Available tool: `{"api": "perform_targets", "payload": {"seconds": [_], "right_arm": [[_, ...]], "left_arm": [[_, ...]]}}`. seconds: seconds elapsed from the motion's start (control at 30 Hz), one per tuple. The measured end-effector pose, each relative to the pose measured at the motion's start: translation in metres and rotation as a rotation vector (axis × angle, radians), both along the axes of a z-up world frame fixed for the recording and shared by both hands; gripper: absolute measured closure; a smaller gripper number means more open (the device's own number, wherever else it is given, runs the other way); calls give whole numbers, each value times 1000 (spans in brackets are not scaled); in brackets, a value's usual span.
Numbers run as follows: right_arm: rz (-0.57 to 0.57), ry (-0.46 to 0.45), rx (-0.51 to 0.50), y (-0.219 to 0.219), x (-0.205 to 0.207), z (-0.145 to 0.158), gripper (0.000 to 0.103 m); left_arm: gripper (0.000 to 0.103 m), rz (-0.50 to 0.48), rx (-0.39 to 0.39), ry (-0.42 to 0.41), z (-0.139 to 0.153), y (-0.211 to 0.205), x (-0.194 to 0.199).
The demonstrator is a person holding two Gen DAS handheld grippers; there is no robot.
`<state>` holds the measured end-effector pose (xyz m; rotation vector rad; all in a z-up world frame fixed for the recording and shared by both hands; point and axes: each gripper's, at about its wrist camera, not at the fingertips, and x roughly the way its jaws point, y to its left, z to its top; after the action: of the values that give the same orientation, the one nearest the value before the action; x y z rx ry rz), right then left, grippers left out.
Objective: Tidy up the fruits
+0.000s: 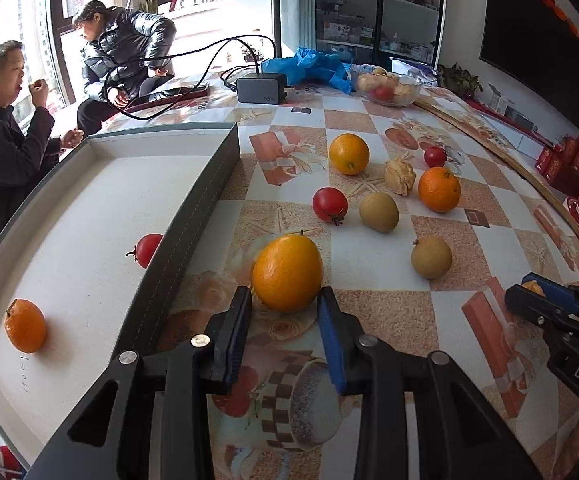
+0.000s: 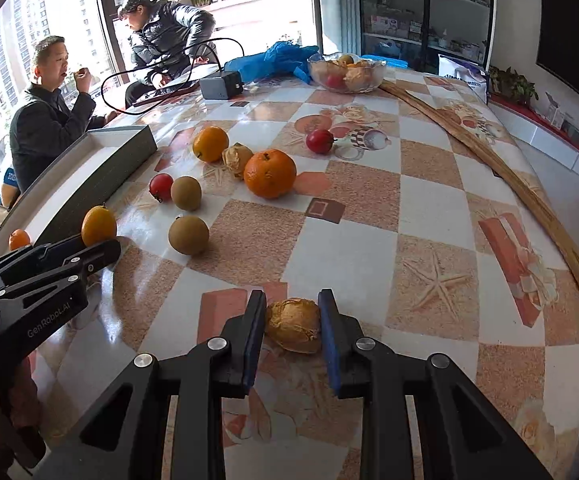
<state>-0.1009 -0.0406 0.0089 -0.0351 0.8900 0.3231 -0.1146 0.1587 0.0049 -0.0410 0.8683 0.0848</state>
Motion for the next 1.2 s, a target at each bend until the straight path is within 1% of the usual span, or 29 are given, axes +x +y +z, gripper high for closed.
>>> {"api": "perform_targets", "payload": {"seconds": [0.07, 0.23, 0.33, 0.37, 0.47, 0.53, 0.57, 0.63, 0.7, 0.8, 0.9, 1.03, 1.1, 1.2], "right_arm": [[-23, -5, 21, -6, -2, 0, 75], [-30, -17, 5, -4, -3, 1, 75], [-30, -12, 25, -6, -3, 1, 75], [-30, -11, 31, -6, -2, 1, 75], [-30, -11, 36, -7, -2, 1, 75], [-30, -10, 39, -7, -3, 1, 75], [-31, -11, 41, -9, -3, 0, 75], [-31, -10, 42, -9, -3, 0, 75], [-31, -10, 42, -9, -3, 0, 75], [-31, -11, 41, -9, -2, 0, 75], [-32, -11, 41, -9, -2, 0, 75], [-32, -11, 40, -9, -2, 0, 75], [-32, -13, 35, -8, -3, 0, 75], [-33, -16, 23, -7, -3, 0, 75]], "left_arm": [[66, -3, -8, -2, 0, 1, 0], [66, -10, -3, 10, 2, 0, 2], [65, -30, -31, 5, 7, -1, 6], [64, -33, -25, -3, 10, -2, 8], [54, -51, -4, -4, 14, -5, 16], [54, -47, -12, 11, 11, -4, 25], [54, -39, -22, 22, 8, -2, 30], [65, -21, -63, 32, 2, 3, 38], [67, -12, -60, 25, 3, 4, 41], [67, -6, -61, 33, 3, 2, 34], [67, 6, -55, 35, 3, -1, 13], [67, 13, -22, -3, 0, -9, -16], [67, 11, 5, -17, -1, -13, -19], [67, 8, -2, -18, -1, -11, -14]]}}
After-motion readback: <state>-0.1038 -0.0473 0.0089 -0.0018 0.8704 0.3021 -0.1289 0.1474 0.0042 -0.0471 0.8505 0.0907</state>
